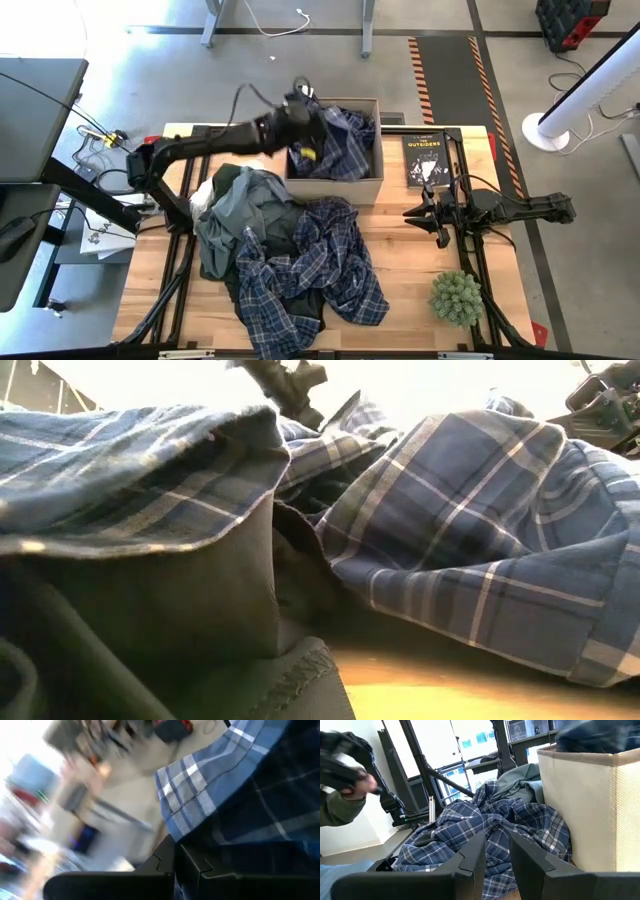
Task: Sort clothes
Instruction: Put the blue pattern long sleeve shirt into the laundry organizer
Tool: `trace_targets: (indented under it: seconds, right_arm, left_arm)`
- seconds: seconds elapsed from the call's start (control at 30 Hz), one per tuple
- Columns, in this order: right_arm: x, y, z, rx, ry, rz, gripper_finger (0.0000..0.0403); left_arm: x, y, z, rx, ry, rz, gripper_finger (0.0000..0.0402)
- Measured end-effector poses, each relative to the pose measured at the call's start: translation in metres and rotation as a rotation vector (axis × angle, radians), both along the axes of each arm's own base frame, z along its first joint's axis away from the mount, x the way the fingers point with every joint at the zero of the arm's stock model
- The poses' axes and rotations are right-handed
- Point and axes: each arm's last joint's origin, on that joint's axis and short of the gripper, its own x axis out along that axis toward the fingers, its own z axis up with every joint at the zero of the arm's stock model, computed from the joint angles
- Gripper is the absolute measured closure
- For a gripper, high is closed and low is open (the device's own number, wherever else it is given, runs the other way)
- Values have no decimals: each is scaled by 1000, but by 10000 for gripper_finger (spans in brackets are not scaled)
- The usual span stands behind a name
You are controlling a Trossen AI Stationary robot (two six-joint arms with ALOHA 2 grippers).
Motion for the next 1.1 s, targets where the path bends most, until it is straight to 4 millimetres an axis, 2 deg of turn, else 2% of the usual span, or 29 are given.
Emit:
trace_targets:
  seconds: [0.17, 0.27, 0.33, 0.43, 0.53, 0.63, 0.7, 0.77, 0.83, 0.9, 1.1]
  right_arm:
    - [0, 0, 0, 0, 0, 0, 321]
    - [0, 0, 0, 0, 0, 0, 321]
    - [0, 0, 0, 0, 0, 0, 321]
    - [0, 0, 0, 0, 0, 0, 321]
    - [0, 0, 0, 0, 0, 0, 321]
    - [0, 0, 0, 0, 0, 0, 321]
    - [0, 0, 0, 0, 0, 0, 321]
    - [0, 0, 0, 0, 0, 0, 321]
    - [0, 0, 0, 0, 0, 0, 321]
    - [0, 0, 0, 0, 0, 0, 321]
    - [0, 0, 0, 0, 0, 0, 321]
  left_arm:
    - [-20, 40, -35, -325, 18, 161, 397]
    - [-29, 49, -47, -454, 48, 204, 396]
    - [-32, 48, -45, -531, 42, 140, 390]
    - [-32, 39, -29, -647, 42, 44, 372]
    - [-32, 29, 8, -678, -1, -29, 351]
    - [-29, 23, 43, -596, -88, -70, 336]
    - [-23, 21, 54, -539, -150, -93, 331]
    - [-15, 22, 55, -504, -192, -124, 333]
    - [-5, 25, 45, -496, -173, -126, 341]
    - [9, 32, 22, -508, -112, -89, 354]
    - [53, 56, -86, -633, 130, 9, 396]
